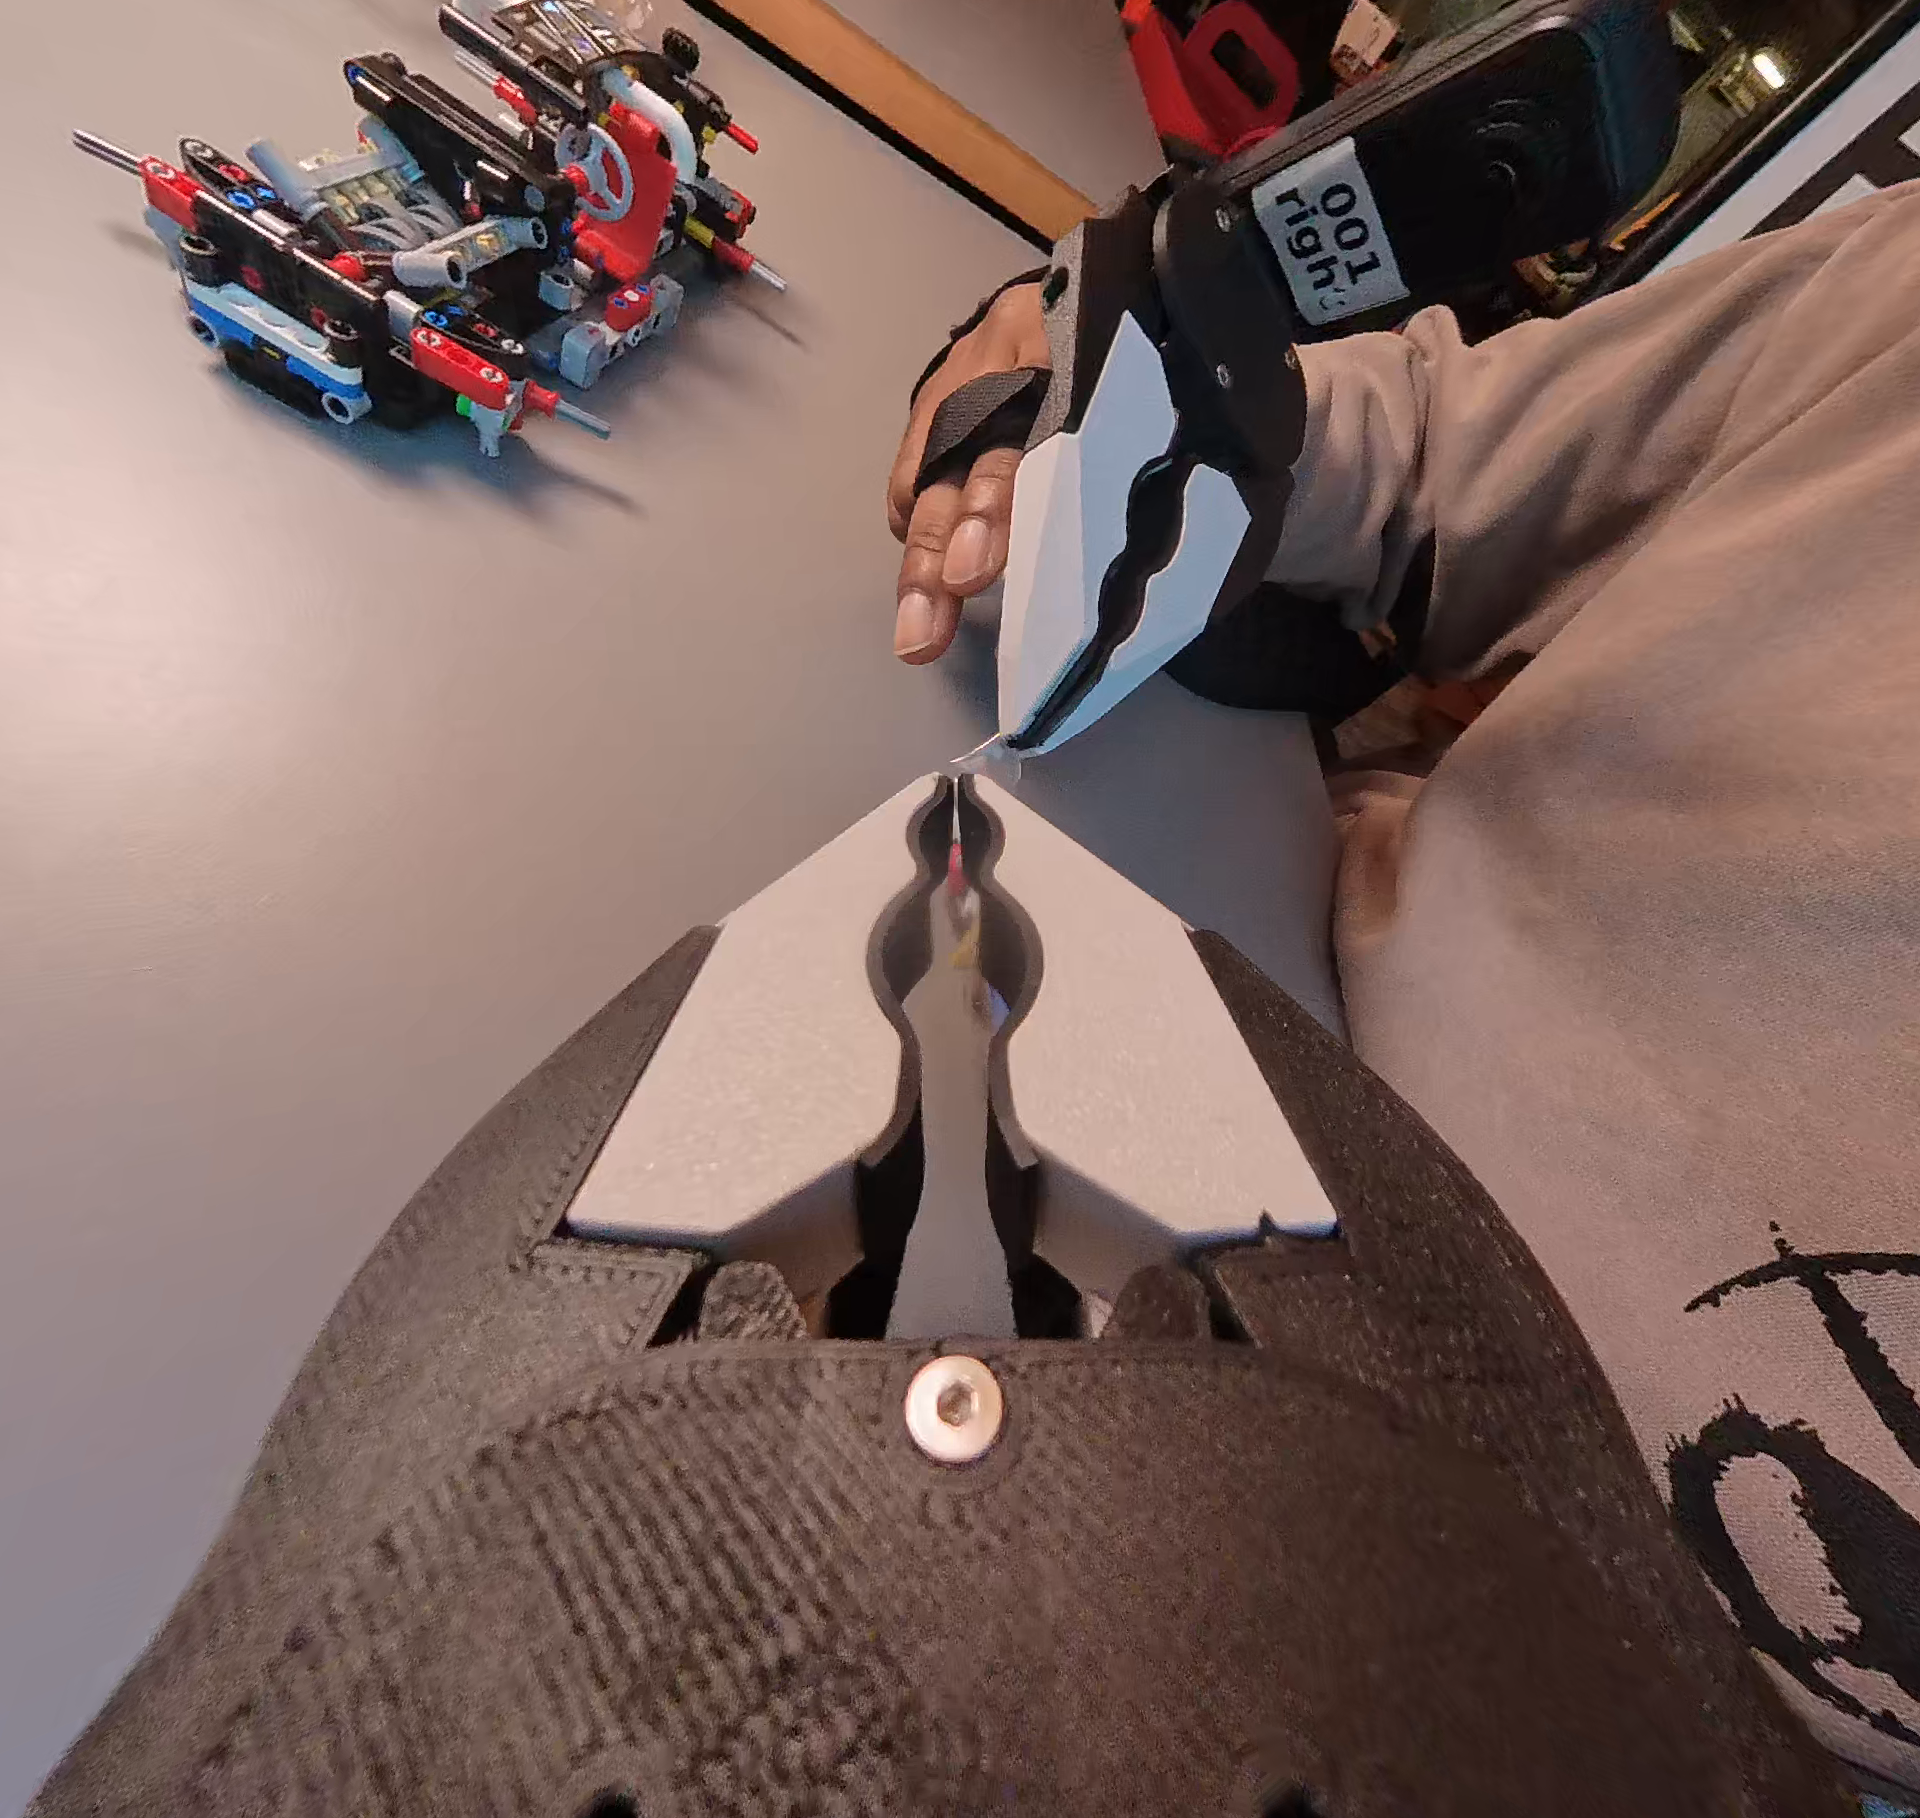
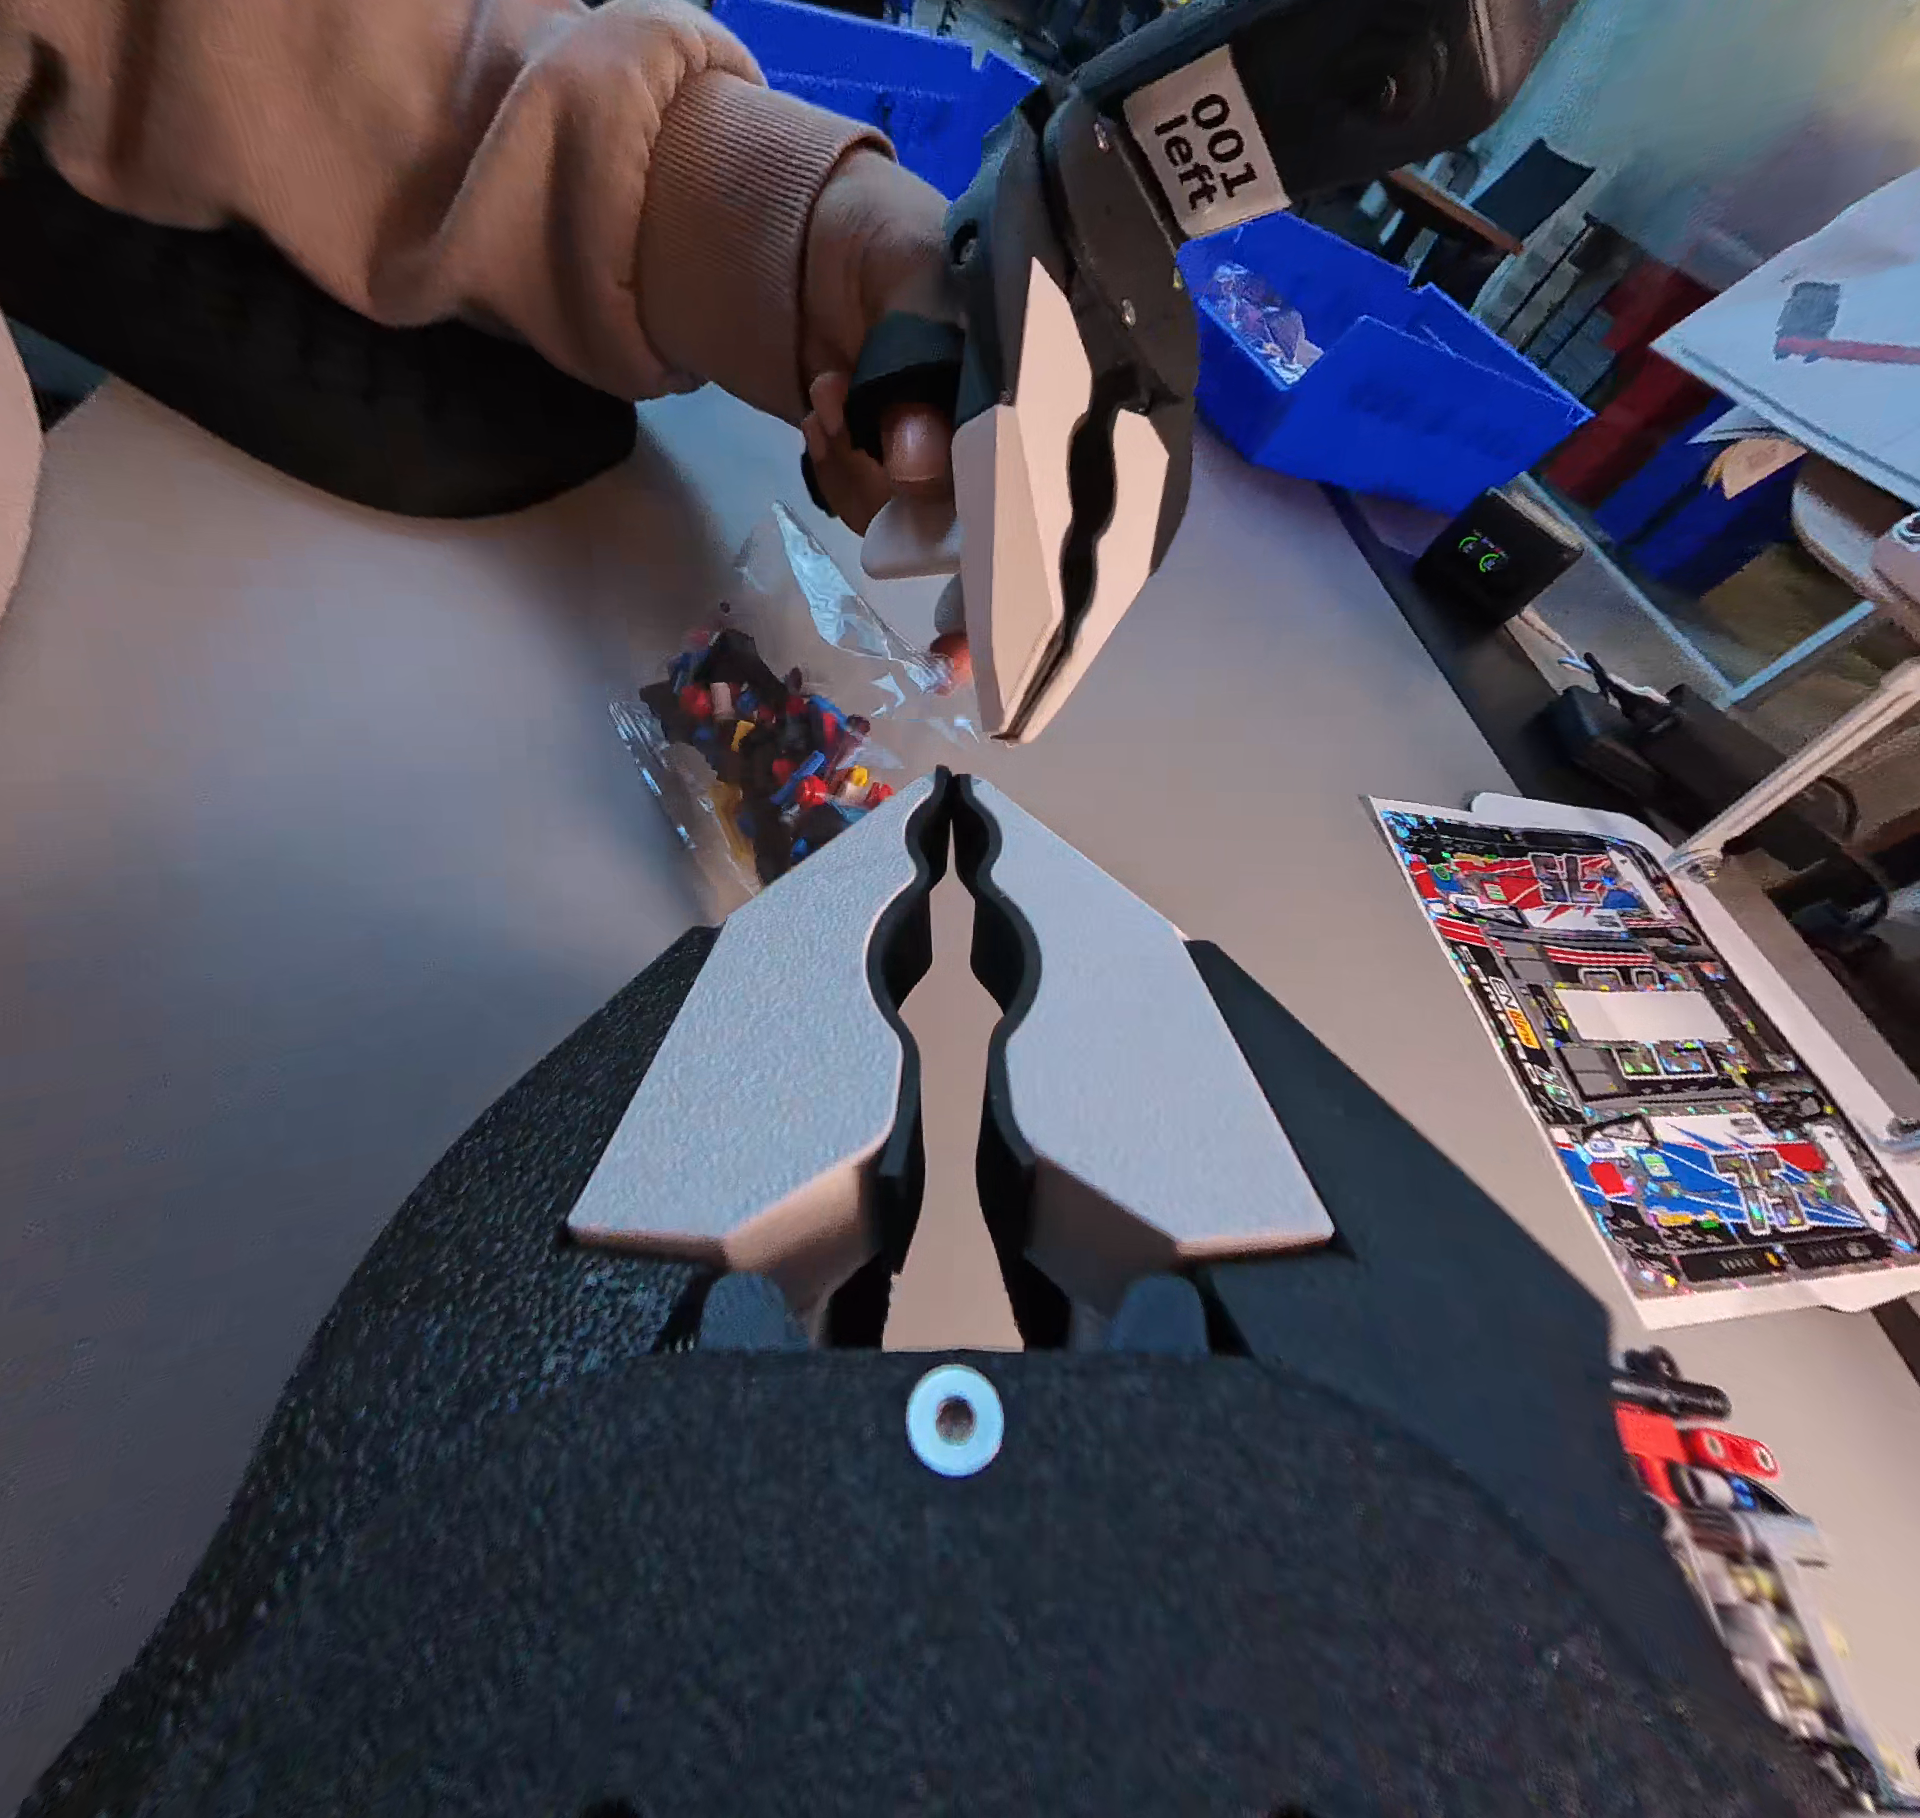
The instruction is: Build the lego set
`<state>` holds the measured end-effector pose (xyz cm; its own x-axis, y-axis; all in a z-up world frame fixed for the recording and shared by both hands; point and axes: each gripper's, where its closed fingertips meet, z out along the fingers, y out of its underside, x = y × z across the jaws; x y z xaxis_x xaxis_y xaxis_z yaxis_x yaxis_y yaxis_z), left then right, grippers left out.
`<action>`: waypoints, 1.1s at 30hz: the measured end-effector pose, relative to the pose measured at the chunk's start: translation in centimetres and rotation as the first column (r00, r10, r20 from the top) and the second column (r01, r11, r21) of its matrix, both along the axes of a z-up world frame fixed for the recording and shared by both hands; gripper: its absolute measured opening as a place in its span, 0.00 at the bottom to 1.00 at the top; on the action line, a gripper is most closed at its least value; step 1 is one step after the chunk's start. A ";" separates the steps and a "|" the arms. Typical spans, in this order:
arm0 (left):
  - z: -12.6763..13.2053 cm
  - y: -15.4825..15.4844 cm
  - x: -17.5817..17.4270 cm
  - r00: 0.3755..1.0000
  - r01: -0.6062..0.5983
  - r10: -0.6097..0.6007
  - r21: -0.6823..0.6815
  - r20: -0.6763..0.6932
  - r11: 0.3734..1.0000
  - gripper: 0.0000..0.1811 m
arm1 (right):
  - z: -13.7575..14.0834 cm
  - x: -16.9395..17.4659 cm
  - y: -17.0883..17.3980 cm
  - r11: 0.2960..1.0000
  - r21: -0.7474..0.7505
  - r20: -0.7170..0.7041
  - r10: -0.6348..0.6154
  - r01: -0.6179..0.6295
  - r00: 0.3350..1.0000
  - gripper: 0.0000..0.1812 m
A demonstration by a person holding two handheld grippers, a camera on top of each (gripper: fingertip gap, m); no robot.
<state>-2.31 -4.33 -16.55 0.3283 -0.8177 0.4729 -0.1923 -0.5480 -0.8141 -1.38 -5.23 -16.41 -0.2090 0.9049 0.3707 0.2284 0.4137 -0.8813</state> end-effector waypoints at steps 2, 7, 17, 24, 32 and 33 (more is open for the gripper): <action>0.4 -0.4 0.4 1.000 0.021 -0.021 0.009 0.022 1.000 0.07 | 0.2 -0.1 0.0 1.000 -0.017 0.002 -0.004 0.005 1.000 0.00; -0.7 -2.5 1.6 0.991 0.128 -0.128 -0.028 -0.032 0.991 0.26 | 0.7 -0.2 -0.3 0.999 -0.051 0.019 0.000 0.001 1.000 0.00; 2.7 -2.1 4.1 0.990 0.090 -0.114 0.260 0.077 0.961 0.18 | 7.3 -1.0 -0.4 1.000 -0.010 0.035 -0.008 0.009 0.999 0.00; 0.8 -2.2 4.2 0.992 0.094 -0.112 0.228 0.064 0.969 0.18 | 5.1 -2.3 0.3 0.995 -0.080 0.254 -0.033 0.055 0.967 0.00; 0.2 -1.6 2.3 0.994 0.095 -0.102 0.177 0.031 0.980 0.12 | 3.8 -1.8 0.8 0.989 -0.128 0.279 -0.031 0.069 0.960 0.00; 0.2 -1.4 2.2 0.996 0.084 -0.091 0.183 0.026 0.979 0.11 | 3.7 -1.7 0.7 0.988 -0.143 0.275 -0.023 0.065 0.961 0.00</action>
